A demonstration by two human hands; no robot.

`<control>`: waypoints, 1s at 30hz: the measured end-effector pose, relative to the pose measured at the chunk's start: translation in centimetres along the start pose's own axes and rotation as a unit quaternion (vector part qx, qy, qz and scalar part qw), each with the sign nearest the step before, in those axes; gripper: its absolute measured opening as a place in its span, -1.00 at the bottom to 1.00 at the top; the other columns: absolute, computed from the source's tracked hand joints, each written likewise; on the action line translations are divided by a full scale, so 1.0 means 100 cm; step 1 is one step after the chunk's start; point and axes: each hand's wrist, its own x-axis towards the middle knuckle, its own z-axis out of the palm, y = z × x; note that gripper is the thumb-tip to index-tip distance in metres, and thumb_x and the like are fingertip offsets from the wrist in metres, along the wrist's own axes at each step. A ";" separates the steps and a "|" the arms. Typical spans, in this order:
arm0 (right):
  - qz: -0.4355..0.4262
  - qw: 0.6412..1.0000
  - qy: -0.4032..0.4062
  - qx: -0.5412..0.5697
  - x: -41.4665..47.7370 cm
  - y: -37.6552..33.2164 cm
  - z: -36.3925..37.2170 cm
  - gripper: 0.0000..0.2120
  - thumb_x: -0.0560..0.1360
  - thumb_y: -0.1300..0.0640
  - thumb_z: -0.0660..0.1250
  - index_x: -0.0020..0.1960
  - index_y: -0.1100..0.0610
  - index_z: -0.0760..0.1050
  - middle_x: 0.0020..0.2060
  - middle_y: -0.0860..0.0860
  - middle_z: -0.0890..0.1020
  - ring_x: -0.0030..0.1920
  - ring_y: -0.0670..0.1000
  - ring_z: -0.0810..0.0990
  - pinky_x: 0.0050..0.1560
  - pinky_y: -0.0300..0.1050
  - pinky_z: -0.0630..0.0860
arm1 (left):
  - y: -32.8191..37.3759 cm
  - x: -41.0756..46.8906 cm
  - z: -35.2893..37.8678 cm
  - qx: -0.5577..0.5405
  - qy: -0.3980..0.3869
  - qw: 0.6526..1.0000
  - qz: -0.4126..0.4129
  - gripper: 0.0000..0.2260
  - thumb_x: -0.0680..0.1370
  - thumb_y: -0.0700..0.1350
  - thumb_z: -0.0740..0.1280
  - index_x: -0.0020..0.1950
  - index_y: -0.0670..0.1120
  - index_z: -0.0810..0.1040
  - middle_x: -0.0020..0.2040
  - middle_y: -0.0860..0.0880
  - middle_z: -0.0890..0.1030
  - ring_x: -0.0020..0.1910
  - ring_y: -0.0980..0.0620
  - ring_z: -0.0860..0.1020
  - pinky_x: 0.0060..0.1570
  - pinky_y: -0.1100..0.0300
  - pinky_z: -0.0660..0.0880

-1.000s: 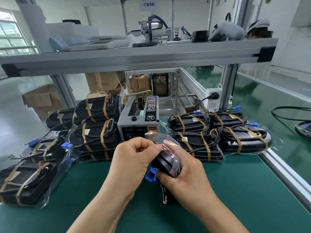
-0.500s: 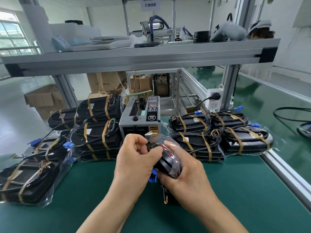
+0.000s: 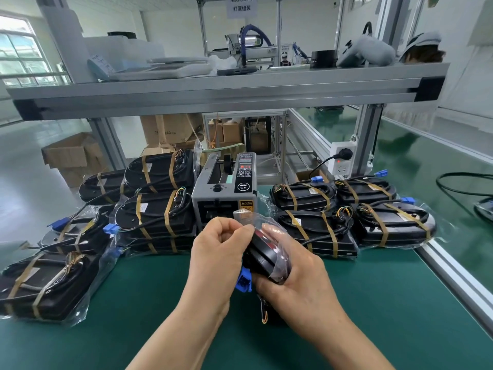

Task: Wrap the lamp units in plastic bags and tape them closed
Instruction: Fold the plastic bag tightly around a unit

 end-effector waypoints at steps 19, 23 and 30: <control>0.006 0.983 -0.142 0.113 -0.037 -0.019 -0.028 -0.11 0.32 -0.14 0.46 0.55 -0.34 0.11 0.52 -0.30 0.30 0.48 -0.22 0.33 0.41 -0.26 0.36 | -0.029 -0.039 -0.021 0.145 -0.055 0.970 0.185 -0.53 0.20 0.21 0.52 0.08 0.30 0.54 -0.11 0.10 0.59 -0.15 0.07 0.61 -0.10 0.06 0.61; 0.073 0.996 -0.027 0.040 -0.052 -0.021 -0.012 -0.18 0.37 -0.02 0.48 0.52 -0.32 0.16 0.45 -0.36 0.37 0.38 -0.38 0.36 0.35 -0.44 0.31 | -0.064 -0.058 -0.008 0.196 -0.041 0.939 0.281 -0.45 0.26 -0.09 0.51 0.17 0.26 0.47 -0.05 0.12 0.51 -0.11 0.06 0.56 -0.13 0.26 0.55; 0.078 0.992 0.094 -0.016 -0.069 -0.003 0.018 -0.36 0.49 0.02 0.19 0.55 -0.08 0.14 0.50 -0.32 0.23 0.46 -0.42 0.19 0.33 -0.57 0.18 | -0.084 -0.066 -0.002 0.177 -0.042 0.939 0.293 -0.57 0.34 0.00 0.36 0.19 0.23 0.45 -0.05 0.17 0.47 -0.16 0.07 0.54 -0.15 0.33 0.52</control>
